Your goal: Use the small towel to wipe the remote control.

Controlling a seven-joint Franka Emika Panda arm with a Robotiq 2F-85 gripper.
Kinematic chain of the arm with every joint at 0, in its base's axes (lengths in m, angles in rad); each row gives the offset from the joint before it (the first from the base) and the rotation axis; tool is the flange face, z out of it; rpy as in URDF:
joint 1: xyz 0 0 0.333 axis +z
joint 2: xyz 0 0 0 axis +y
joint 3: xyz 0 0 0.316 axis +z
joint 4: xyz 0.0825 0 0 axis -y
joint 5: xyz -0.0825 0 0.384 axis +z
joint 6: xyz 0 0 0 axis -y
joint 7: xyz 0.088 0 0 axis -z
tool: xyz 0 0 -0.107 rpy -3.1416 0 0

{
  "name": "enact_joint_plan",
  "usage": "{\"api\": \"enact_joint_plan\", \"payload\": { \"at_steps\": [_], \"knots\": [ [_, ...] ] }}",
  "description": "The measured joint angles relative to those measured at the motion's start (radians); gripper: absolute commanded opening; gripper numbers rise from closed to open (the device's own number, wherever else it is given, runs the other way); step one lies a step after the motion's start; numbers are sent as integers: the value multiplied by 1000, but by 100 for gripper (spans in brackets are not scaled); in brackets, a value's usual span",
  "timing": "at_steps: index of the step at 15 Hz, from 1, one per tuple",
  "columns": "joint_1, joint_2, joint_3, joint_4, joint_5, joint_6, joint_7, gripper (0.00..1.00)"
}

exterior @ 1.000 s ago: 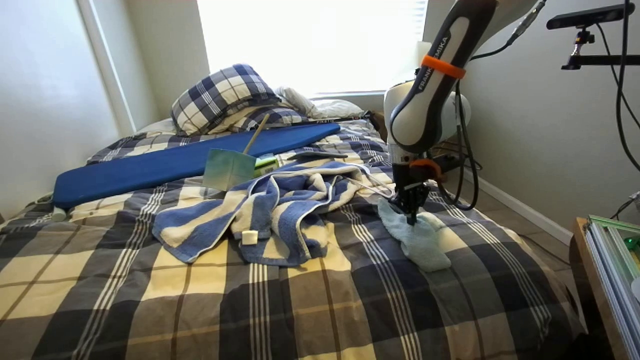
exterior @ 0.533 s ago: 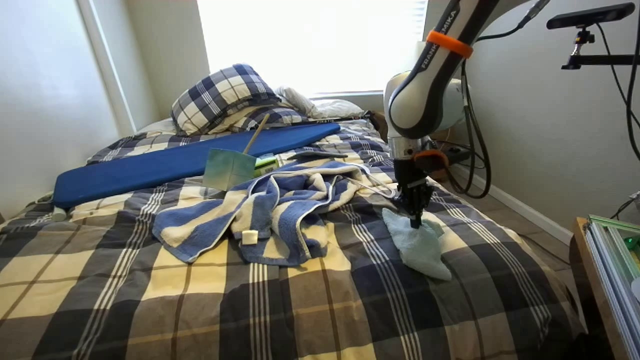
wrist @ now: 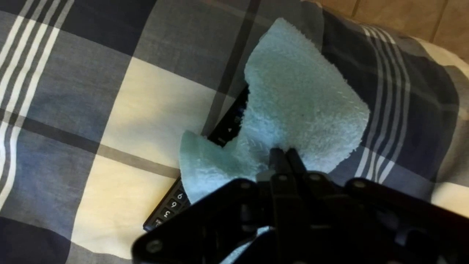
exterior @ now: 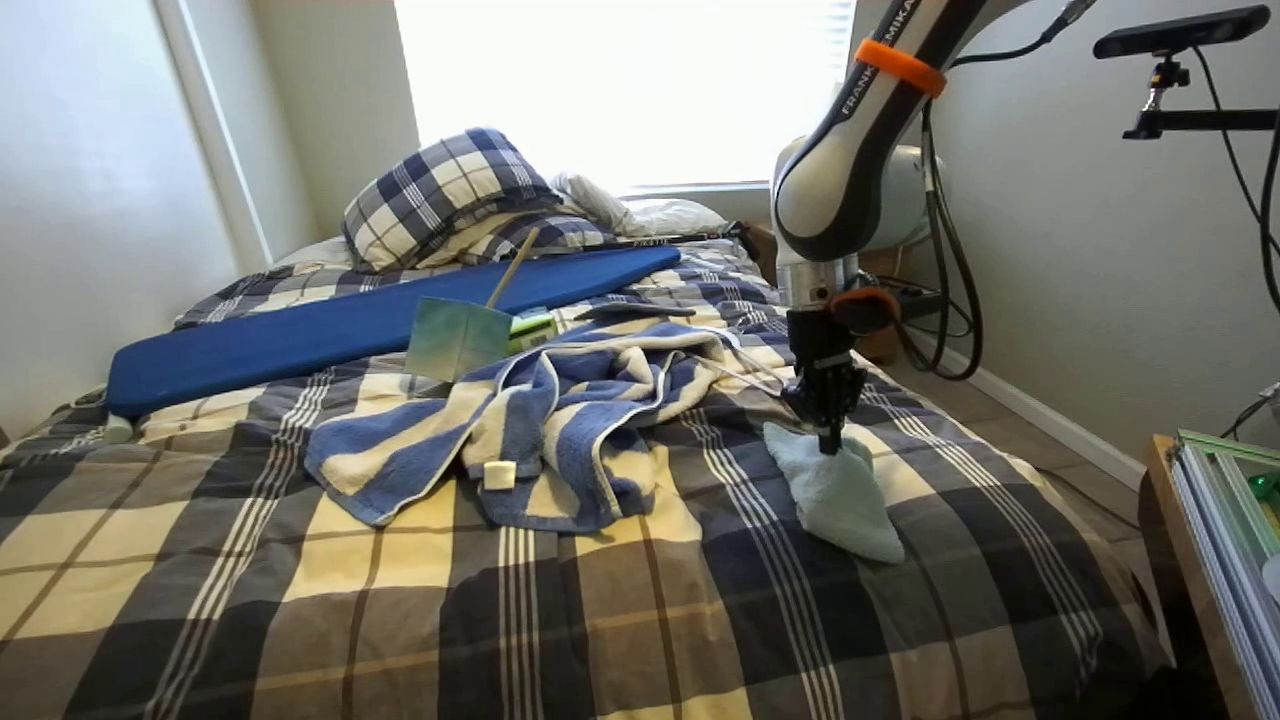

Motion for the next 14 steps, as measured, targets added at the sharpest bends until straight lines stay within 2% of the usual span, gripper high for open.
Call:
{"api": "enact_joint_plan", "payload": {
  "at_steps": [4, 7, 10, 14],
  "knots": [
    [9, 46, 36, 3, 1, -8, -3, 1],
    [19, 91, 49, 9, 1, -55, -2, 1],
    [25, 119, 44, 16, 1, -112, 12, 1],
    [31, 129, 5, 19, 0, -97, 38, 1]
  ]
}}
